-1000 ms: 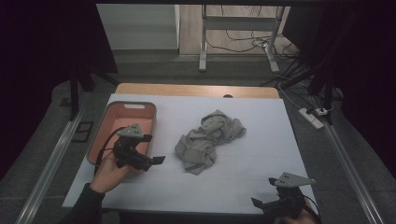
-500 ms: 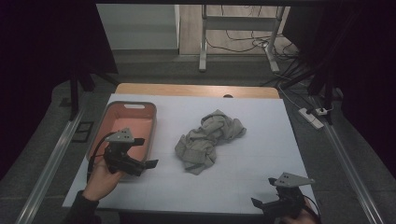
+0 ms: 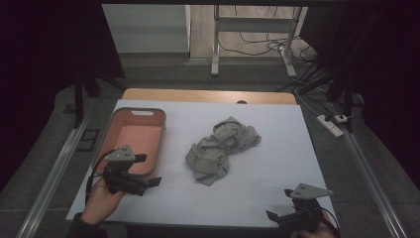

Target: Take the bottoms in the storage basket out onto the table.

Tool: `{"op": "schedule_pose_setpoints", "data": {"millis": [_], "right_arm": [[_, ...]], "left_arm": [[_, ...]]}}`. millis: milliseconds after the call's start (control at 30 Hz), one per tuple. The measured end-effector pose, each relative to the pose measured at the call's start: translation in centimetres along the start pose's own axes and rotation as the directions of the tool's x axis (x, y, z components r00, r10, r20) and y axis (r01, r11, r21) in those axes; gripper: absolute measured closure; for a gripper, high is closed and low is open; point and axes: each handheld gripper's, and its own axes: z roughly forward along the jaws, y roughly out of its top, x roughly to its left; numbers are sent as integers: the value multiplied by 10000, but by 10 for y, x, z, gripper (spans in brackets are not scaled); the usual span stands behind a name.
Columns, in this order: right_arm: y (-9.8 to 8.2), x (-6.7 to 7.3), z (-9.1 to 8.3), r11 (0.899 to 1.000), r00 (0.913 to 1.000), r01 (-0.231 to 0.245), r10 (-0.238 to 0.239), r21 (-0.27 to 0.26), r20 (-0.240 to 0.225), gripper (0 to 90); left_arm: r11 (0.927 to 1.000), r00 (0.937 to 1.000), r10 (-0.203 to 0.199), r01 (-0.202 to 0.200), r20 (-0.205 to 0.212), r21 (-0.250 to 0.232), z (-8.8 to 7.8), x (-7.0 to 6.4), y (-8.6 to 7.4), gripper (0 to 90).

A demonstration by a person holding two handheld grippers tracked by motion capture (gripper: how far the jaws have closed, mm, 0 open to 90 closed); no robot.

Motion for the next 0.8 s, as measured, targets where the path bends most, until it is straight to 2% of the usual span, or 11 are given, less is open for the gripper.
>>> {"op": "schedule_pose_setpoints", "data": {"millis": [233, 467, 800], "right_arm": [[0, 0, 0, 10000, 10000, 12, -12, 20, -12, 22], [0, 0, 1, 10000, 10000, 37, -37, 56, -6, 22], [0, 1, 1, 9999, 10000, 66, -66, 84, 1, 22]], "left_arm": [[9997, 9997, -243, 243, -74, -58, -5, -3, -14, 8], [9995, 9994, -308, 307, -183, -55, -11, -8, -25, 2], [9984, 9973, -551, 543, -480, -169, -22, -11, -45, 0]]}}
